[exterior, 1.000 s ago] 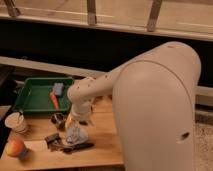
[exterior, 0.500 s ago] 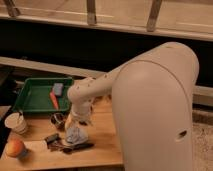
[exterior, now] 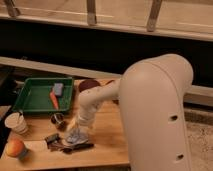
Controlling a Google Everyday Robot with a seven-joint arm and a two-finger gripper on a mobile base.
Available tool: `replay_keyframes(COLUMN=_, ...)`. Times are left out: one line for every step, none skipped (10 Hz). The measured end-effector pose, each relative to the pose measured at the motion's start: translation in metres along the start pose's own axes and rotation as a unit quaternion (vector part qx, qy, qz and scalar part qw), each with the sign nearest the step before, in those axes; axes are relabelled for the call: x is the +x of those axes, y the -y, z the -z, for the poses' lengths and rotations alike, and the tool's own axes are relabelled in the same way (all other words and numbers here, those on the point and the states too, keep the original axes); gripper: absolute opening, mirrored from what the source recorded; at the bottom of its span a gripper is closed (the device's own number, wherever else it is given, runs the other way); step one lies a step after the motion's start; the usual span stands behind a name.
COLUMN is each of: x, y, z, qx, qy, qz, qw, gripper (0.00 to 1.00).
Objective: Place towel in metal cup
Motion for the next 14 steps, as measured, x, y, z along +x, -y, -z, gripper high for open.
replay_keyframes(x=0.000, y=0.006, z=-0.003, qx=-0.039, qy=0.006, qz=-0.001, qw=0.9992, gripper=0.80)
replay_keyframes(x=0.001, y=0.003, z=-0.006, qx=-0.057, qy=0.008, qz=0.003, qw=0.9984, gripper=0.80)
replay_keyframes(x=0.001, y=0.001, z=-0.008, qx=-0.059, qy=0.008, qz=0.005, qw=0.9982, gripper=0.80)
replay_keyframes(x=0.001, y=-0.001, z=-0.009, qx=-0.058, qy=0.007, qz=0.006, qw=0.9983, gripper=0.80)
replay_keyframes(x=0.001, y=0.003, z=-0.006, qx=-0.057, qy=0.008, qz=0.004, qw=0.9983, gripper=0.80)
replay_keyframes(x=0.001, y=0.004, z=-0.005, qx=-0.056, qy=0.007, qz=0.004, qw=0.9984, gripper=0.80)
replay_keyframes(x=0.002, y=0.004, z=-0.005, qx=-0.056, qy=0.006, qz=0.004, qw=0.9984, gripper=0.80)
replay_keyframes(x=0.002, y=0.004, z=-0.005, qx=-0.056, qy=0.006, qz=0.004, qw=0.9984, gripper=0.80)
replay_keyframes(x=0.003, y=0.002, z=-0.006, qx=-0.052, qy=0.004, qz=0.007, qw=0.9986, gripper=0.80)
replay_keyframes(x=0.004, y=-0.003, z=-0.009, qx=-0.037, qy=0.001, qz=0.013, qw=0.9992, gripper=0.80)
replay_keyframes(x=0.000, y=-0.021, z=-0.008, qx=-0.013, qy=0.008, qz=0.024, qw=0.9996, gripper=0.80)
replay_keyframes(x=-0.005, y=-0.036, z=0.000, qx=0.004, qy=0.020, qz=0.029, qw=0.9994, gripper=0.80)
replay_keyframes(x=-0.008, y=-0.043, z=0.011, qx=0.018, qy=0.031, qz=0.032, qw=0.9988, gripper=0.80)
replay_keyframes(x=-0.008, y=-0.051, z=0.030, qx=0.034, qy=0.044, qz=0.037, qw=0.9978, gripper=0.80)
